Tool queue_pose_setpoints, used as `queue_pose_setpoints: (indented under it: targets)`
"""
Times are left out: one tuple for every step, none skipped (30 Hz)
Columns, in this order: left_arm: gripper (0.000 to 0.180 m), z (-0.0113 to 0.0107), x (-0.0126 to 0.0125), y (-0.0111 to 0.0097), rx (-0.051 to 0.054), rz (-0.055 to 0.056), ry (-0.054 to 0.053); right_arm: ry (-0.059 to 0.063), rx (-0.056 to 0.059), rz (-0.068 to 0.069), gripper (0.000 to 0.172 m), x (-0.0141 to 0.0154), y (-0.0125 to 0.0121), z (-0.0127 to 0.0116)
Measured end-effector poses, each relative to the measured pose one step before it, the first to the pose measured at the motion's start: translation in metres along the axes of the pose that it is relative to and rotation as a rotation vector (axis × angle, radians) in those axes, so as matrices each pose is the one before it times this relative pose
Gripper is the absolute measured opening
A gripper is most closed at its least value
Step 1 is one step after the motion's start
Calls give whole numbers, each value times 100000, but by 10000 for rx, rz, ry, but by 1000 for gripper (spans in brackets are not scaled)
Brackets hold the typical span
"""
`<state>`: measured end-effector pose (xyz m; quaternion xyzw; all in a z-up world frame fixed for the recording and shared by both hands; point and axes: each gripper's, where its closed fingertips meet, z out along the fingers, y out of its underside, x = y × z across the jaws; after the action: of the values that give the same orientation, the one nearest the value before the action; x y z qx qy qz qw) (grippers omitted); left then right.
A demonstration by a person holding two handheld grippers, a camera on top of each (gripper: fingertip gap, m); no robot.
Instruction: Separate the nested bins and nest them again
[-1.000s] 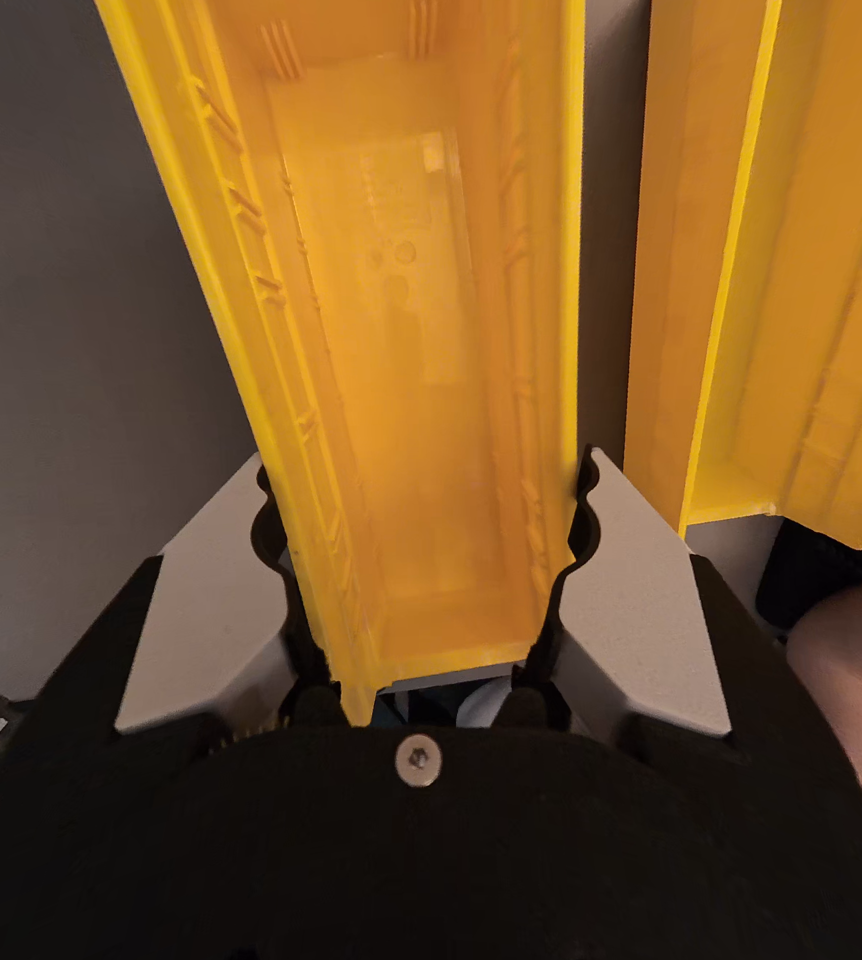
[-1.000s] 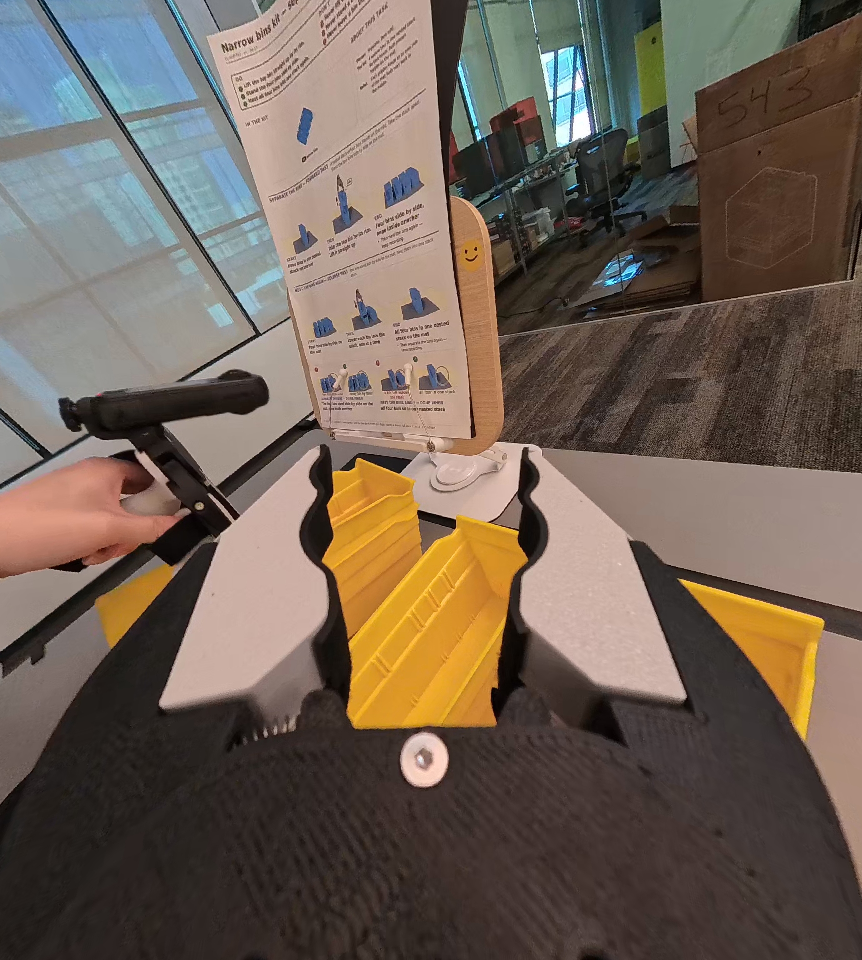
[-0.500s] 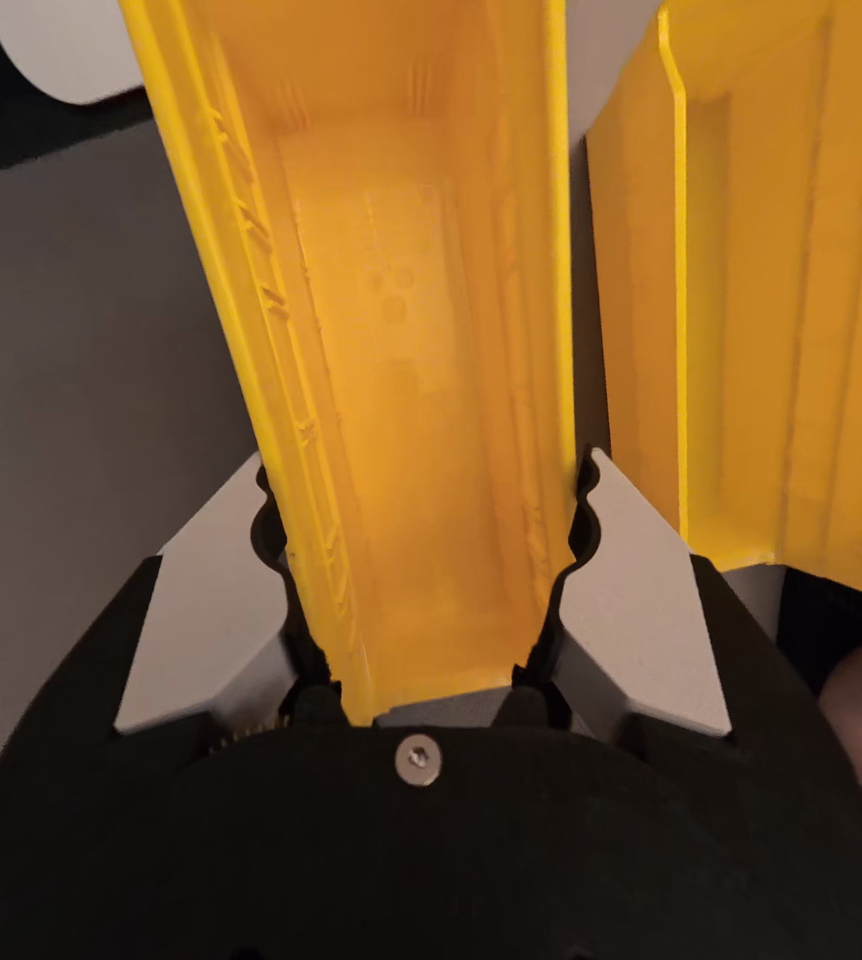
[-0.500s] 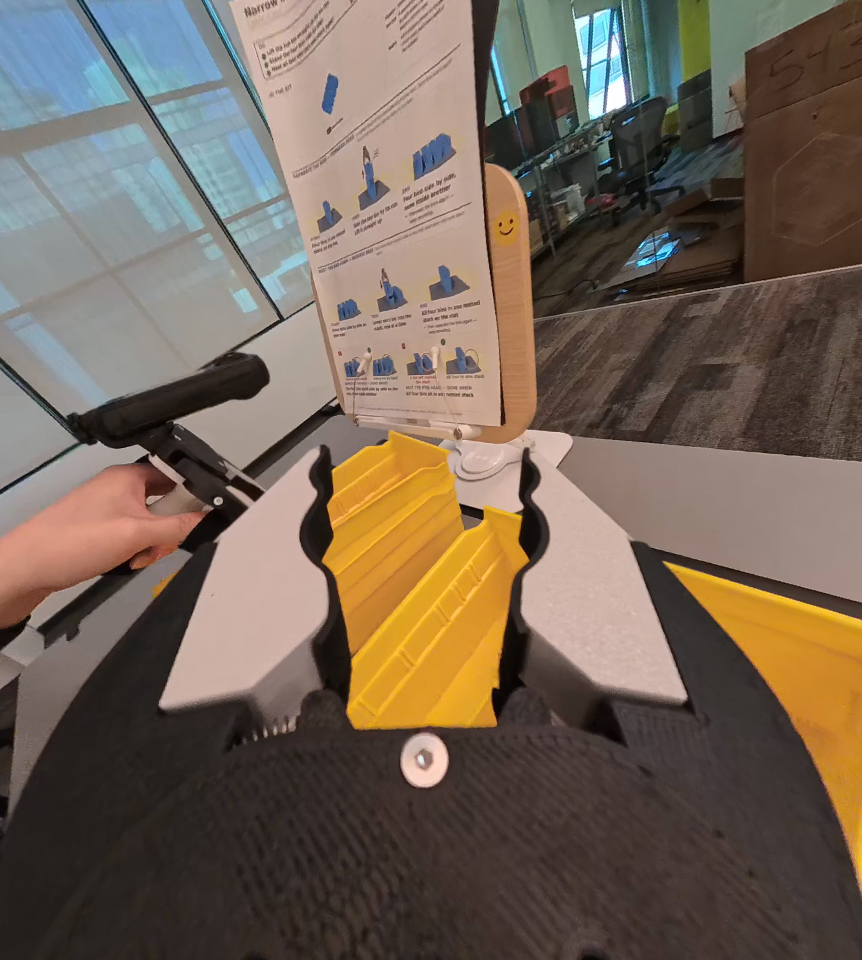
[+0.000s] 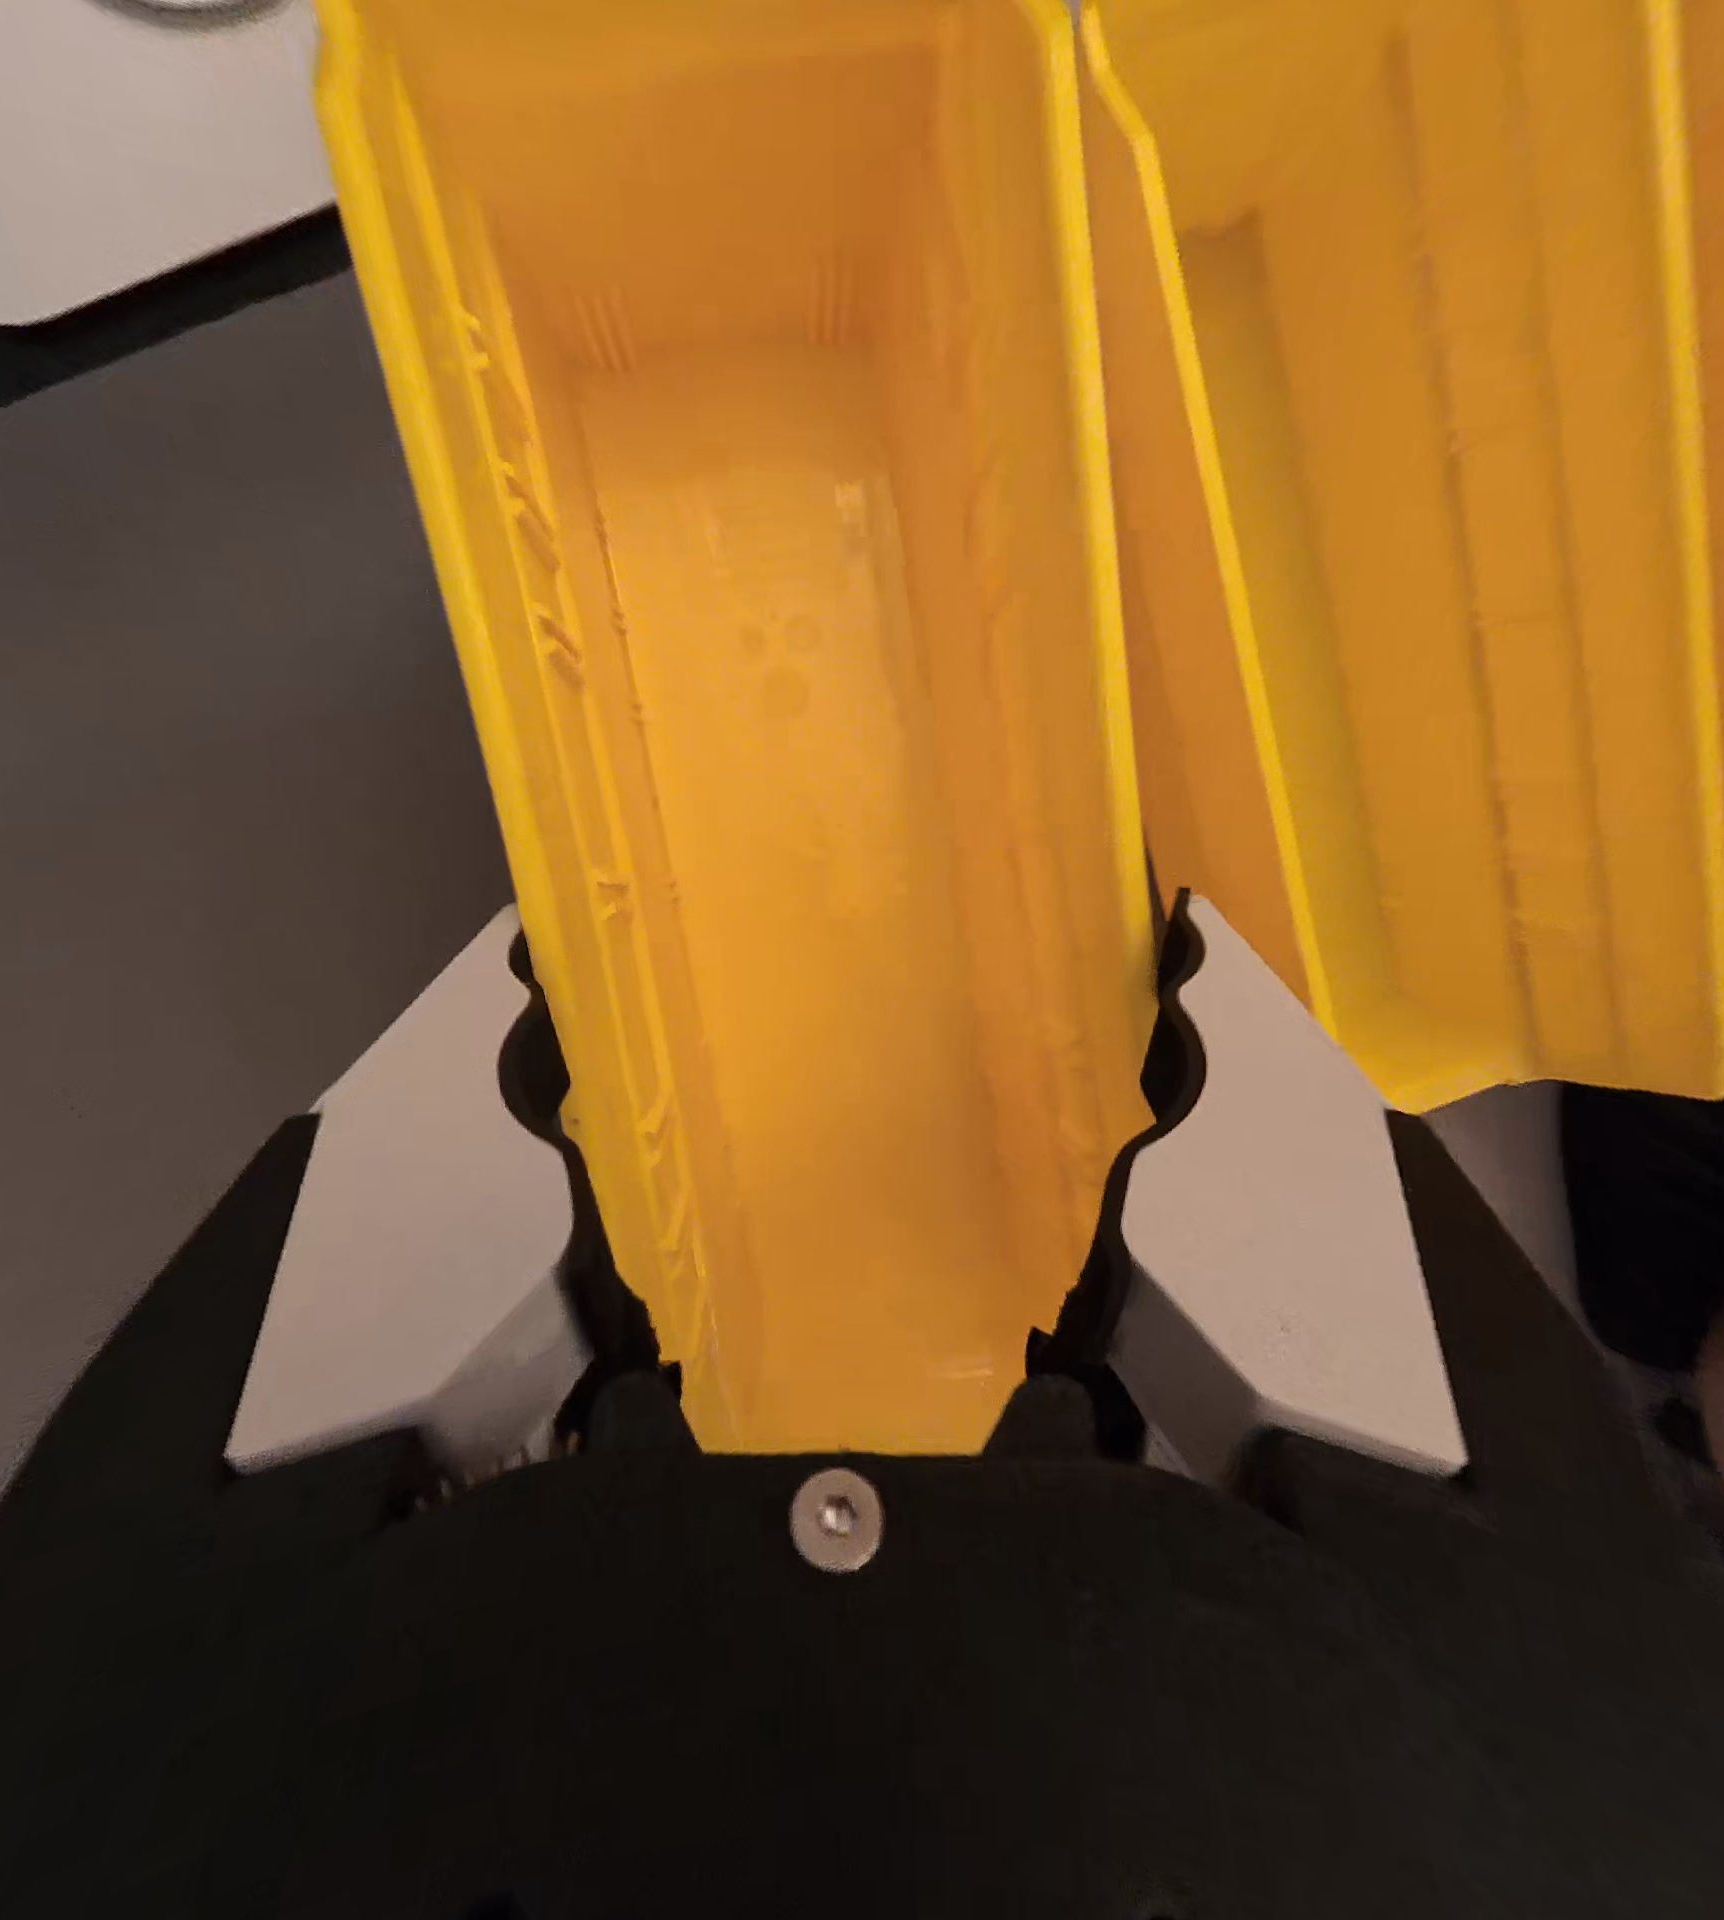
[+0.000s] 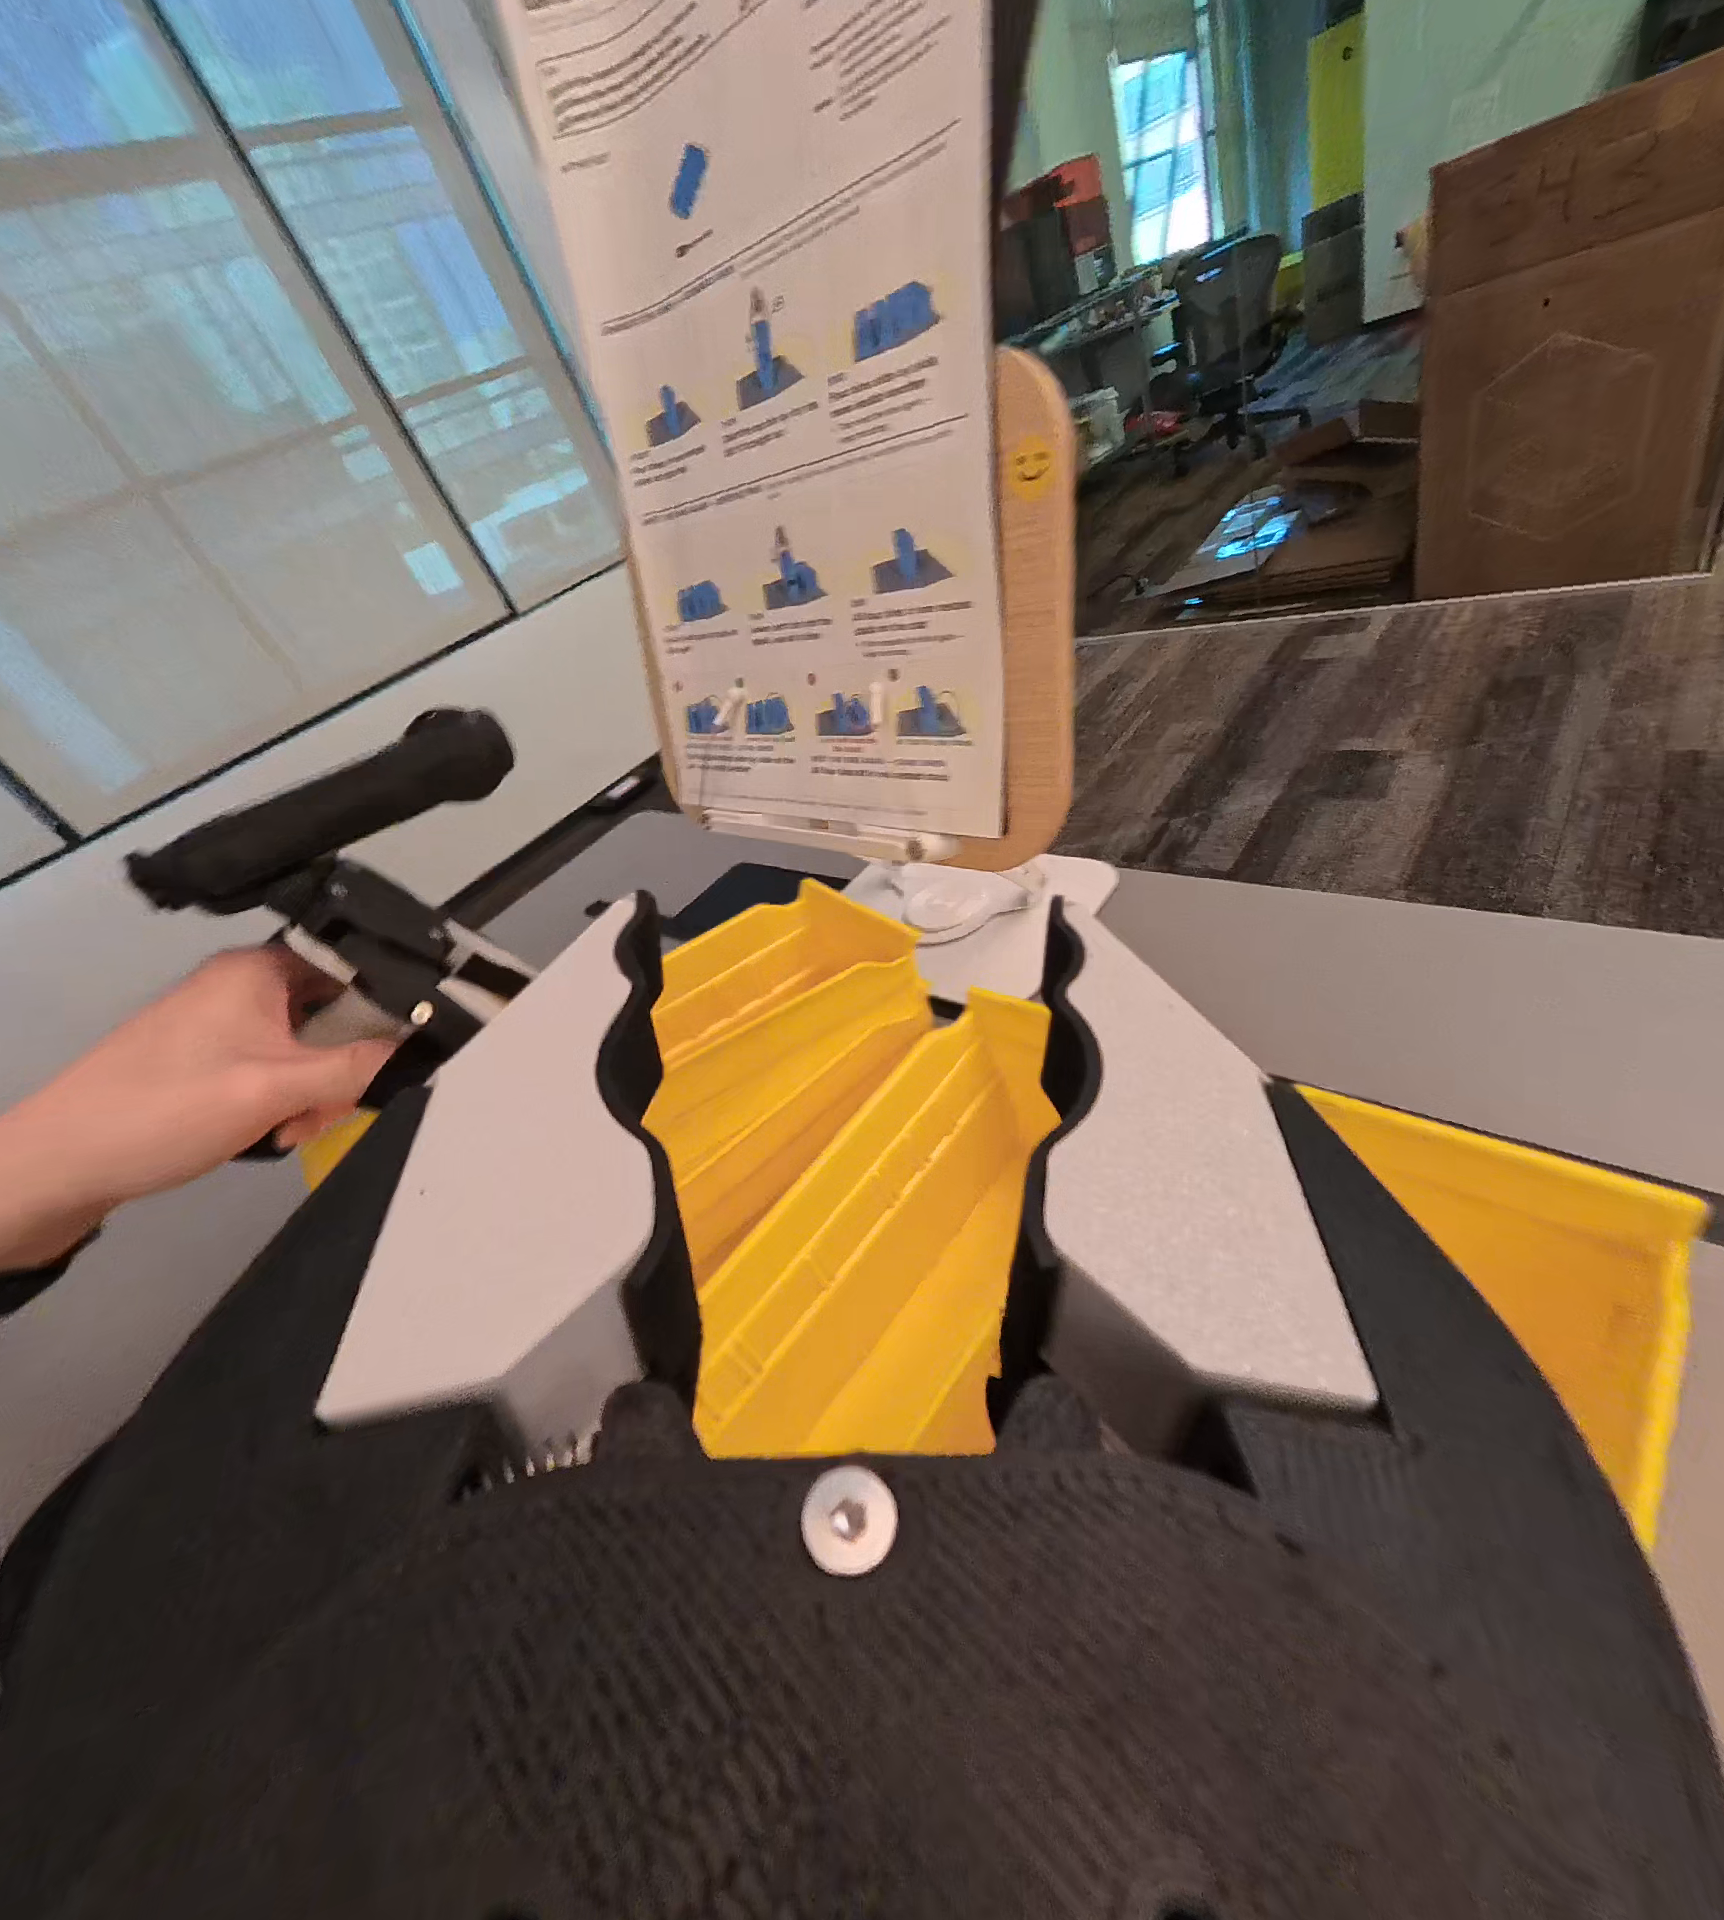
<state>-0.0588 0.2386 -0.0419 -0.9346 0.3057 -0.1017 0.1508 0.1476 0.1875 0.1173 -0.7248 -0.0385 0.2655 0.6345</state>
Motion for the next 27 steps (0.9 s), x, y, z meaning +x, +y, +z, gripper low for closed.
queue_pose_setpoints:
  targets:
    - [114, -322, -30, -160, 65, -69, 191, -259, -250, -226, 74, -1138, 370, 322]
    - [114, -299, -95, 52, -50, -17, 105, -213, -416, -337, 74, -1087, 614, 469]
    - [114, -309, -104, 111, -51, 43, 61, -14, -426, -444, 74, -784, 623, 503]
    - [114, -348, -7, 75, -8, 7, 90, 255, -273, -495, 74, -333, 377, 427]
    - [114, -430, 3, 2, 54, 0, 94, 408, -90, -451, 74, 5, 100, 294]
    - [113, -529, -16, -69, 104, -5, 81, 372, 18, -361, 74, 81, -51, 204]
    - [113, -619, -23, -169, 168, -13, 84, 215, 28, -237, 74, 2, -65, 150]
    - [113, -731, -3, -174, 178, -38, 116, 20, 18, -52, 74, -151, -16, 95]
    - [113, -879, -50, -95, 130, -11, 94, -144, 40, 121, 74, -276, -8, 77]
    - [113, -1050, -69, -99, 170, 31, 95, -281, 37, 244, 74, -415, 13, 58]
    - [114, -1223, -112, -105, 215, 34, 115, -367, -27, 289, 74, -504, 77, 16]
    - [114, -1409, -227, -88, 261, -7, 129, -298, -99, 245, 74, -411, 115, -81]
    - [114, -1512, -393, -12, 283, -46, 121, -134, -128, 113, 75, -208, 104, -203]
    - [115, -1539, -630, 104, 289, -63, 82, 123, -145, -39, 75, 158, 143, -348]
    - [115, -1490, -913, 271, 267, -74, 5, 359, -184, -148, 77, 552, 290, -467]
    - [116, -1360, -1255, 435, 230, -79, -112, 461, -239, -157, 78, 799, 553, -512]
    - [116, -1137, -1599, 518, 238, -79, -233, 434, -217, -81, 78, 898, 721, -457]
    - [116, -838, -1868, 601, 200, -43, -328, 301, -183, 75, 79, 799, 783, -312]
    - [116, -453, -2039, 725, 130, -37, -394, 80, -168, 163, 81, 479, 835, -159]
    - [115, -107, -2105, 779, 85, -71, -419, -113, -231, 139, 84, 81, 933, -37]
    - [115, 186, -1996, 669, 118, -78, -373, -178, -360, 49, 85, -149, 1065, -15]
    - [114, 373, -1763, 657, 103, -158, -251, -63, -338, 9, 86, -106, 921, -37]
    - [113, 522, -1486, 651, 39, -279, -66, 29, -139, 40, 85, -25, 588, -47]
    - [113, 614, -1273, 522, 44, -359, 109, 12, -12, 63, 85, -43, 312, -12]
    - [114, 628, -1104, 526, -20, -434, 200, 51, -52, 121, 85, 96, 234, 54]
    - [114, 609, -1043, 443, -13, -443, 192, 138, -115, 190, 85, 337, 282, 165]
    - [114, 581, -1045, 365, 17, -389, 106, 166, -219, 160, 85, 474, 395, 245]
